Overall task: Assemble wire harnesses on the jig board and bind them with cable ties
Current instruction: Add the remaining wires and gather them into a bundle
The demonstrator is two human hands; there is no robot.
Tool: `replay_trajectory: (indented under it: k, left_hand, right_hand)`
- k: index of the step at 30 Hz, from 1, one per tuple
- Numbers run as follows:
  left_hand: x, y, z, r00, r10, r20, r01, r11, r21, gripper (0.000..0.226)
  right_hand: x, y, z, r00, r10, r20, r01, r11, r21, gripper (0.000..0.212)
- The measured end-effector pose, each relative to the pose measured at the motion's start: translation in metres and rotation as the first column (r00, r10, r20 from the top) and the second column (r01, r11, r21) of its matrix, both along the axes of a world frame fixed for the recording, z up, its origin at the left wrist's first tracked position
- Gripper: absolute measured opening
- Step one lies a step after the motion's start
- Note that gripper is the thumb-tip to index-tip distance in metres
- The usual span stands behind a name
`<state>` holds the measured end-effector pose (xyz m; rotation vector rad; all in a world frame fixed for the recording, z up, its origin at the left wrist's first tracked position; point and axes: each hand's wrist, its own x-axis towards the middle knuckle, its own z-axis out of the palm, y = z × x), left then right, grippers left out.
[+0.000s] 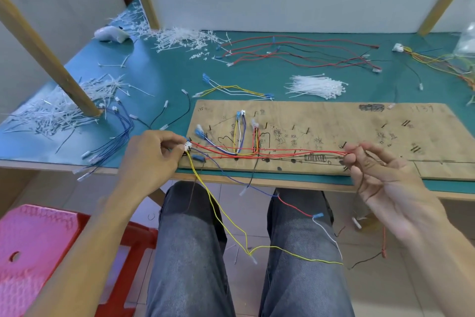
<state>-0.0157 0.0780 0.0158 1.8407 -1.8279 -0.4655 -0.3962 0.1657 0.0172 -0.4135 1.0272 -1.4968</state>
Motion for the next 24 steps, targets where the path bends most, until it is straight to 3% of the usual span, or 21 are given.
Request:
replay_trajectory:
  k: [4, 6, 10, 13, 17, 24]
  left_hand:
    - [-0.013, 0.008, 0.024, 0.907, -0.072, 0.414, 0.07, 0.997, 0.02, 0.026]
    - [-0.033, 0.017, 0.036, 0.84, -0.073, 0.537, 0.112, 0.993, -0.041, 0.027]
    - [-0.104, 0.045, 0.034, 0.791, -0.345, 0.506, 0.447, 0.89, -0.093, 0.03]
    - [-0.149, 0.053, 0.008, 0.676, -0.475, 0.563, 0.605, 0.795, -0.056, 0.048]
    - [-0.158, 0.054, -0.015, 0.655, -0.44, 0.614, 0.571, 0.82, -0.021, 0.061]
    - [-0.152, 0.073, -0.047, 0.753, -0.308, 0.582, 0.501, 0.841, -0.203, 0.06]
  right_hand:
    - [-0.003, 0.001, 0.0, 0.989, -0.031, -0.145, 0.032, 0.999, 0.005, 0.013]
    - [-0.003, 0.001, -0.002, 0.987, -0.031, -0.158, 0.033, 0.999, 0.01, 0.012]
    - [-0.002, 0.0, -0.004, 0.982, -0.048, -0.181, 0.053, 0.998, 0.023, 0.017]
    - [-0.002, 0.0, -0.005, 0.972, -0.048, -0.228, 0.056, 0.998, 0.031, 0.017]
    - [0.002, -0.003, -0.005, 0.953, -0.068, -0.294, 0.074, 0.997, 0.011, 0.02]
    - [0.01, -0.021, -0.006, 0.89, -0.132, -0.437, 0.125, 0.991, -0.045, 0.011]
